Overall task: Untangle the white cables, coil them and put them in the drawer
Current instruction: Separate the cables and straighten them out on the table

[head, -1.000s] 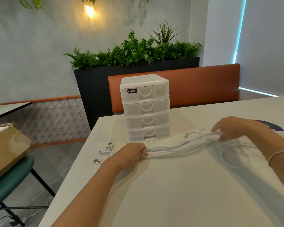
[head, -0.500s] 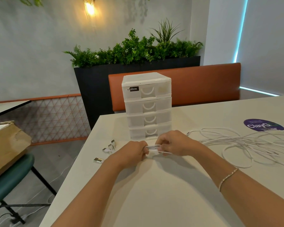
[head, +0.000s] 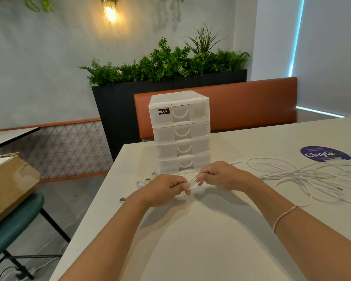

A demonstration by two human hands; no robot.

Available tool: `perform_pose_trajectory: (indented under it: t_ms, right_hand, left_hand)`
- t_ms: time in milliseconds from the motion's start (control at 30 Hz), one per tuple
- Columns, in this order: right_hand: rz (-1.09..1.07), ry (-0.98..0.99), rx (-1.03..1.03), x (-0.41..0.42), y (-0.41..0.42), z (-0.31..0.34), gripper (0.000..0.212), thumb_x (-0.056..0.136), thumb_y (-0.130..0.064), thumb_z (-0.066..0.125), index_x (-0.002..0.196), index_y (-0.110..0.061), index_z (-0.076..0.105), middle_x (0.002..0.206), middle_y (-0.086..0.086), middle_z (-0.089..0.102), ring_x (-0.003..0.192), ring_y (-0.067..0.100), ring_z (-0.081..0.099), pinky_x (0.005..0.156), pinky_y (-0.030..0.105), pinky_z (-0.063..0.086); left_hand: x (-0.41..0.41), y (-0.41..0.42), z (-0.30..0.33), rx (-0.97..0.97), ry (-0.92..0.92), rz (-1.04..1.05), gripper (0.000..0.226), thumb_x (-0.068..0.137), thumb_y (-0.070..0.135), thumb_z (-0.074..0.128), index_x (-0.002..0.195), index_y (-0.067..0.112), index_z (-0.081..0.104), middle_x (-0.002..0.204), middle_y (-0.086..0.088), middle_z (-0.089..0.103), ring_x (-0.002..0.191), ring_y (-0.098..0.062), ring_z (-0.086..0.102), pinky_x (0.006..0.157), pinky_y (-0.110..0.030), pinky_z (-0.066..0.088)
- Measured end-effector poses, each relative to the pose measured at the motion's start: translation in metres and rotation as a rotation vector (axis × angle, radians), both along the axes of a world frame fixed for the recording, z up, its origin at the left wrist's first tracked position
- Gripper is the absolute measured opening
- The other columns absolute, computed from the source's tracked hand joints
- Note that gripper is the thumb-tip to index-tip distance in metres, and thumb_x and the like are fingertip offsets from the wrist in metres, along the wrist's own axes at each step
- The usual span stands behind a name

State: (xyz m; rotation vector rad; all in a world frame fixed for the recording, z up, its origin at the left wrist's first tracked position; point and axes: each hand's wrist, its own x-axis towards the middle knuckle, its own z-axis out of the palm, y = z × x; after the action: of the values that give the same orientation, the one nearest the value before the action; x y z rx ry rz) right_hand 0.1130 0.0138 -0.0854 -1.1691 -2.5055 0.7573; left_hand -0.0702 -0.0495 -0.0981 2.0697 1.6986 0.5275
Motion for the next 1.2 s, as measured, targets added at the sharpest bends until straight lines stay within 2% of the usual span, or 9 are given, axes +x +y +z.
perform_pose_trajectory:
  t_ms: [133, 267, 400, 600, 733, 833, 933, 1067, 1200]
  right_hand:
    - [0.013, -0.087, 0.085, -0.007, -0.003, -0.005, 0.031, 0.097, -0.032, 0.046, 0.090, -0.016, 0.071, 0.088, -0.007, 0.062, 0.084, 0.008, 0.051, 0.076, 0.020, 0.038]
    - [0.114, -0.079, 0.015, -0.006, -0.013, 0.005, 0.030, 0.096, -0.033, 0.048, 0.078, -0.018, 0.068, 0.064, -0.013, 0.048, 0.062, 0.001, 0.043, 0.060, 0.013, 0.032]
    - [-0.022, 0.113, -0.195, 0.000, 0.000, 0.008, 0.036, 0.096, -0.036, 0.047, 0.068, -0.020, 0.063, 0.056, -0.008, 0.042, 0.052, 0.007, 0.034, 0.052, 0.018, 0.029]
    - [-0.075, 0.171, -0.286, -0.004, 0.004, 0.001, 0.039, 0.097, -0.034, 0.045, 0.067, -0.014, 0.061, 0.051, -0.006, 0.038, 0.048, 0.010, 0.029, 0.048, 0.022, 0.025]
    - [0.044, 0.115, -0.307, -0.008, -0.011, 0.003, 0.037, 0.091, -0.027, 0.053, 0.057, -0.013, 0.057, 0.044, -0.008, 0.038, 0.041, 0.009, 0.029, 0.046, 0.023, 0.025]
    - [0.112, -0.014, -0.324, -0.008, -0.018, 0.006, 0.036, 0.090, -0.027, 0.054, 0.057, -0.013, 0.056, 0.044, -0.008, 0.037, 0.041, 0.008, 0.029, 0.048, 0.024, 0.025]
    - [0.029, 0.105, -0.308, -0.002, -0.011, 0.009, 0.036, 0.092, -0.030, 0.053, 0.060, -0.015, 0.059, 0.049, -0.008, 0.039, 0.046, 0.008, 0.031, 0.049, 0.023, 0.026]
    - [-0.066, 0.172, -0.167, -0.002, -0.006, 0.005, 0.036, 0.095, -0.034, 0.048, 0.067, -0.018, 0.063, 0.055, -0.007, 0.041, 0.049, 0.006, 0.035, 0.052, 0.019, 0.029]
    - [-0.090, 0.184, -0.159, 0.006, -0.001, 0.005, 0.035, 0.097, -0.031, 0.047, 0.070, -0.017, 0.064, 0.057, -0.005, 0.041, 0.052, 0.006, 0.036, 0.055, 0.019, 0.029]
  left_hand:
    - [-0.002, 0.000, -0.001, -0.049, 0.093, 0.008, 0.027, 0.099, 0.033, 0.042, 0.083, 0.026, 0.063, 0.074, 0.012, 0.054, 0.065, -0.002, 0.045, 0.059, -0.010, 0.033]
    - [-0.011, 0.002, 0.002, -0.028, 0.001, 0.079, 0.026, 0.098, 0.031, 0.044, 0.089, 0.021, 0.066, 0.089, 0.003, 0.065, 0.083, -0.012, 0.057, 0.077, -0.022, 0.043]
    - [-0.018, -0.003, 0.014, -0.148, -0.297, 0.040, 0.024, 0.098, 0.026, 0.044, 0.091, 0.021, 0.067, 0.058, 0.011, 0.048, 0.051, -0.004, 0.039, 0.055, -0.013, 0.035]
    - [-0.018, -0.002, 0.011, -0.211, -0.405, 0.064, 0.025, 0.098, 0.021, 0.046, 0.091, 0.015, 0.069, 0.055, 0.009, 0.044, 0.047, -0.006, 0.033, 0.050, -0.015, 0.032]
    - [-0.019, 0.002, 0.008, -0.082, -0.343, 0.120, 0.024, 0.096, 0.023, 0.050, 0.089, 0.011, 0.070, 0.050, 0.013, 0.042, 0.050, -0.007, 0.032, 0.049, -0.015, 0.028]
    - [-0.019, 0.000, 0.008, -0.035, -0.360, 0.072, 0.021, 0.095, 0.019, 0.052, 0.089, 0.019, 0.072, 0.054, 0.010, 0.045, 0.051, -0.004, 0.035, 0.051, -0.013, 0.030]
    - [-0.021, -0.004, 0.013, -0.039, -0.391, 0.055, 0.022, 0.096, 0.018, 0.050, 0.094, 0.022, 0.071, 0.048, 0.012, 0.041, 0.046, -0.003, 0.032, 0.049, -0.013, 0.028]
    - [-0.025, -0.006, 0.016, -0.142, -0.257, 0.019, 0.021, 0.097, 0.027, 0.048, 0.102, 0.028, 0.069, 0.047, 0.013, 0.040, 0.048, -0.005, 0.032, 0.052, -0.012, 0.030]
    - [-0.041, -0.012, 0.021, -0.214, -0.171, 0.064, 0.026, 0.097, 0.034, 0.044, 0.093, 0.028, 0.069, 0.053, 0.014, 0.043, 0.055, -0.007, 0.036, 0.063, -0.017, 0.037]
